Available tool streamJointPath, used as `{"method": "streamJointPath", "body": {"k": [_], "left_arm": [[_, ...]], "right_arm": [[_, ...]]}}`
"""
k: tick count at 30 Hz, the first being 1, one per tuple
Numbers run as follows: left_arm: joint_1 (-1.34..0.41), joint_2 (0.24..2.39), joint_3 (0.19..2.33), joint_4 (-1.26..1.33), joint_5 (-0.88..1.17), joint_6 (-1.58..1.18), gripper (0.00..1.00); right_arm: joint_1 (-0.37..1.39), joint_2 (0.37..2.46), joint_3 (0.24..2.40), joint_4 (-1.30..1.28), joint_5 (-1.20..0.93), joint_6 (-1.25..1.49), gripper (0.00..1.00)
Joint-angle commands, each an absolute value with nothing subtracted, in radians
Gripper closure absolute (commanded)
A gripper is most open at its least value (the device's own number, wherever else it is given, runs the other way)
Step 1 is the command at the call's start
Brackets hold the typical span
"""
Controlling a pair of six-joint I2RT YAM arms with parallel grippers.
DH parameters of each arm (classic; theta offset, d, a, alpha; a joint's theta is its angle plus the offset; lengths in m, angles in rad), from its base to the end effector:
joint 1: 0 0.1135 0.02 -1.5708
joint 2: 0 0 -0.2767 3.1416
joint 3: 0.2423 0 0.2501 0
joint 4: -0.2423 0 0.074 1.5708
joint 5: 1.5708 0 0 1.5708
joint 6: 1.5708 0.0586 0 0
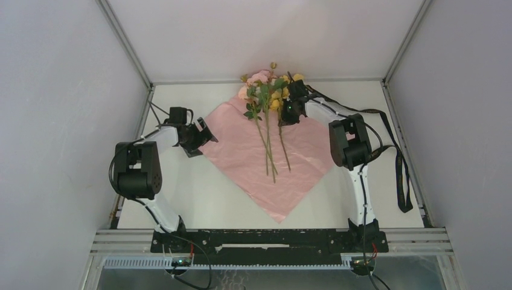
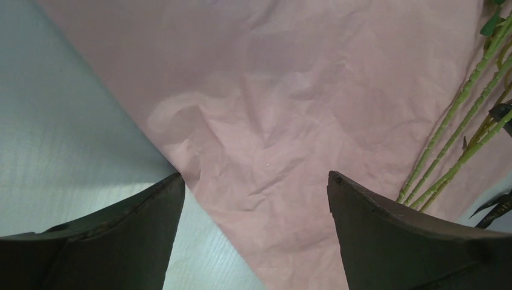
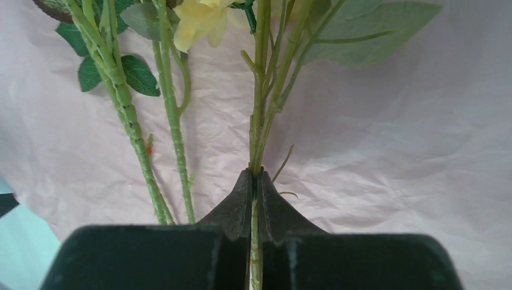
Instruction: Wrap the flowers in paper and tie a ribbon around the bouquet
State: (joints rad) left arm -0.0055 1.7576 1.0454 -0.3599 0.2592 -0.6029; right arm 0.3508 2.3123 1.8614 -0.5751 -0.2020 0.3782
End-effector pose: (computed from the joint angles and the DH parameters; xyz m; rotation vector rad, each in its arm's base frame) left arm 0.3568 -0.0170 0.1574 -0.7068 2.5991 -0.5401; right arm 0.4840 0.1896 0.1534 -0.0388 2.6573 0.5161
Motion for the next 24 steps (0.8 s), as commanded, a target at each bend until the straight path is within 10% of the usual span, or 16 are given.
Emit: {"method": "streamJointPath", "body": {"k": [1,5,14,24], "left_arm": [[-0.016,1.814,1.054,-0.408,0.256,-0.6,0.07],[-0.011,1.815,1.083,-0.429,0.246,-0.587,0.07],[-0.003,1.75,1.138,-0.488,0.215,-0.527,0.07],[-0.068,1.532,1.182,-0.542,0.311,-0.071,0.11]], "right_arm": [[0.382,2.234,1.815,-0.369,-0.253,0.534,0.99],[0.412,2.254,1.853,-0.351,-0.264,0.55,0.96],[0.369,2.101,1.717,-0.445,-0.338,0.429,0.49],[0.333,1.689,1.508,-0.769,-0.332,0.146,0.41]]}}
